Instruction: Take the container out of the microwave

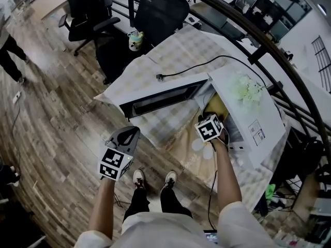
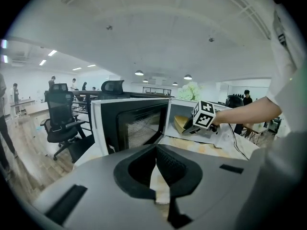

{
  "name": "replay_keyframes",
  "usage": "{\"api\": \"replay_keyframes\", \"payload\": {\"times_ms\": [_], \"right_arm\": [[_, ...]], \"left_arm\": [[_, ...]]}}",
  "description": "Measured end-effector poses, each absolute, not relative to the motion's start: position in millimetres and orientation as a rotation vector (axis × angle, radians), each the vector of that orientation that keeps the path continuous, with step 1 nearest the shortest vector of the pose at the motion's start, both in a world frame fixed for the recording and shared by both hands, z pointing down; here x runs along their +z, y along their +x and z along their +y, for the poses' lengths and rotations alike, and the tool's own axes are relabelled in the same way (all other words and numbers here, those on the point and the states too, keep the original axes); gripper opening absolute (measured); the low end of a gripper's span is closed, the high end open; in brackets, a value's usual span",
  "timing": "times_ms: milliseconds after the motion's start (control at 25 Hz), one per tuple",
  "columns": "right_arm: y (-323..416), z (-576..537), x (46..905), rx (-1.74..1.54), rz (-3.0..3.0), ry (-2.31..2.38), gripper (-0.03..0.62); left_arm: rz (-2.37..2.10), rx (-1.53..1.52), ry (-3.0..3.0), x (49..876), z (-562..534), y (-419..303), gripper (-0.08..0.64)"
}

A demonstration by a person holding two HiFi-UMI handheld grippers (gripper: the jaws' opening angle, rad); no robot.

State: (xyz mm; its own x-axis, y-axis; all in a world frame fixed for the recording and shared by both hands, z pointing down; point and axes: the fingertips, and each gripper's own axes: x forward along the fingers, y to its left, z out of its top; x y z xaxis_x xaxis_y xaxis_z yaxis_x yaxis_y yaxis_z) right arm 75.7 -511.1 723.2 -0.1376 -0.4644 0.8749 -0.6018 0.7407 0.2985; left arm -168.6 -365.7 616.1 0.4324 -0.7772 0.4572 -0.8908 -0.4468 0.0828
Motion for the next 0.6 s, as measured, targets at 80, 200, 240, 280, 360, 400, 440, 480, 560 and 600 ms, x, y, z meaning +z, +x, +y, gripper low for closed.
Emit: {"api": "replay_keyframes", "payload": {"times_ms": [80, 200, 240, 280, 360, 400, 440, 480, 560, 600], "right_arm": [[69.2, -499.2, 720.1, 0.155, -1.788, 0.836, 0.04], [62.3, -482.2, 712.2, 0.163, -1.805, 0.854, 0.04], [60.5, -476.0, 710.0, 0.162, -1.81, 0.859, 0.04], [58.7, -469.3, 708.0, 0.163, -1.816, 0.863, 0.04], [54.4, -454.9, 703.6, 0.174, -1.829, 0.869, 0.04], [51.9, -447.9, 700.2, 0.178, -1.836, 0.874, 0.04], [49.3, -440.9, 696.0, 0.179, -1.844, 0.88, 0.04], [46.2, -433.8, 691.3, 0.179, -1.854, 0.885, 0.04], [39.4, -420.0, 680.1, 0.173, -1.878, 0.895, 0.04], [36.2, -413.6, 673.5, 0.166, -1.889, 0.901, 0.04]], "left_arm": [[-1.432, 0.513, 2.392, 611.3, -359.0, -171.8, 0.018], [-1.43, 0.505, 2.413, 603.8, -348.8, -176.6, 0.018], [-1.43, 0.503, 2.42, 601.2, -345.4, -177.9, 0.019], [-1.43, 0.501, 2.427, 598.3, -342.2, -179.0, 0.018], [-1.427, 0.499, 2.443, 591.5, -336.1, -180.5, 0.02], [-1.425, 0.497, 2.454, 587.5, -333.3, -180.7, 0.019], [-1.421, 0.493, 2.467, 583.1, -330.7, -180.3, 0.019], [-1.417, 0.49, 2.48, 578.6, -328.3, -179.7, 0.018], [-1.409, 0.485, 2.51, 568.7, -324.2, -178.4, 0.02], [-1.404, 0.484, 2.525, 563.0, -322.7, -178.0, 0.018]]}}
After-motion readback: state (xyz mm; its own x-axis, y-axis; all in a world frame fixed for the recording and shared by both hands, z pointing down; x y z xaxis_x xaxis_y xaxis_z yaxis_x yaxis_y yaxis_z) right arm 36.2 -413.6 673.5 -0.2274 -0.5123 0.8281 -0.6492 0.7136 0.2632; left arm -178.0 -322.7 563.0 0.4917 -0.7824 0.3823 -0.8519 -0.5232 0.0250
